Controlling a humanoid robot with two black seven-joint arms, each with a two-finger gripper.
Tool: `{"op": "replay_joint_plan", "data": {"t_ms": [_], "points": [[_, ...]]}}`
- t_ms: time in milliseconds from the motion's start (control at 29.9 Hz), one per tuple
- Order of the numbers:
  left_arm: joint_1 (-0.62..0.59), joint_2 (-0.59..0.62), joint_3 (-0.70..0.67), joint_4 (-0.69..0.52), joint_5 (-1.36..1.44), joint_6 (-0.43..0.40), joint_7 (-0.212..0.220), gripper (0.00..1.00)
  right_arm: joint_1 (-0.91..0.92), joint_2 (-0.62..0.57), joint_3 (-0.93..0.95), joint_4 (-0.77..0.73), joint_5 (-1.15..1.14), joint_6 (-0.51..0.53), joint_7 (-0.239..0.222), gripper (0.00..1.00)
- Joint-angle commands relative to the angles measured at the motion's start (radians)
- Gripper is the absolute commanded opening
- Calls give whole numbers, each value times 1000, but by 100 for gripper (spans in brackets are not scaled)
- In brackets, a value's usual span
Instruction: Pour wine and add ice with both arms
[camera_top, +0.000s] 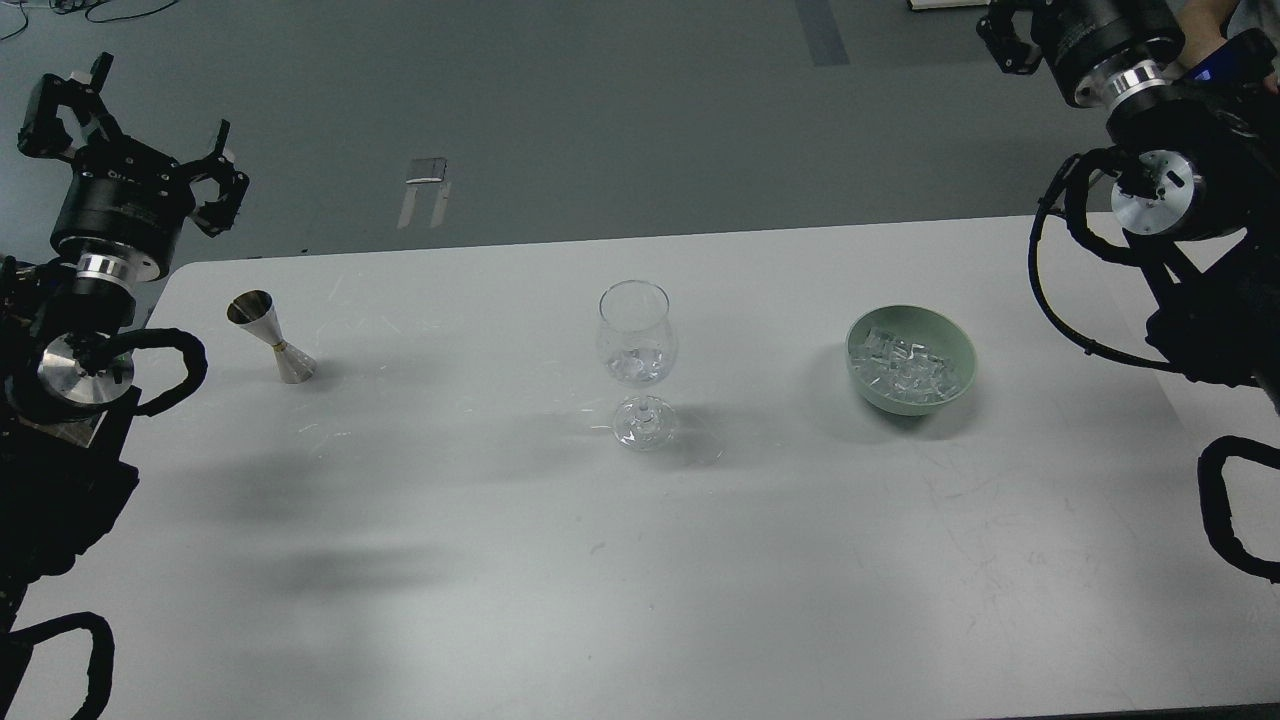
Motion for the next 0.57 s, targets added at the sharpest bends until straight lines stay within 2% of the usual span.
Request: {"op": "replay_joint_plan", "data": {"t_ms": [0, 201, 535], "points": [[-63, -10, 53, 47, 0, 2, -6, 98, -31, 36, 60, 0, 1, -1, 0, 100], [-146, -53, 159, 95, 0, 60, -9, 98, -32, 56, 97, -1, 1, -3, 0, 100], [-191, -85, 159, 109, -1, 66, -9, 98, -35, 59, 126, 0, 3, -3, 0, 100]]}}
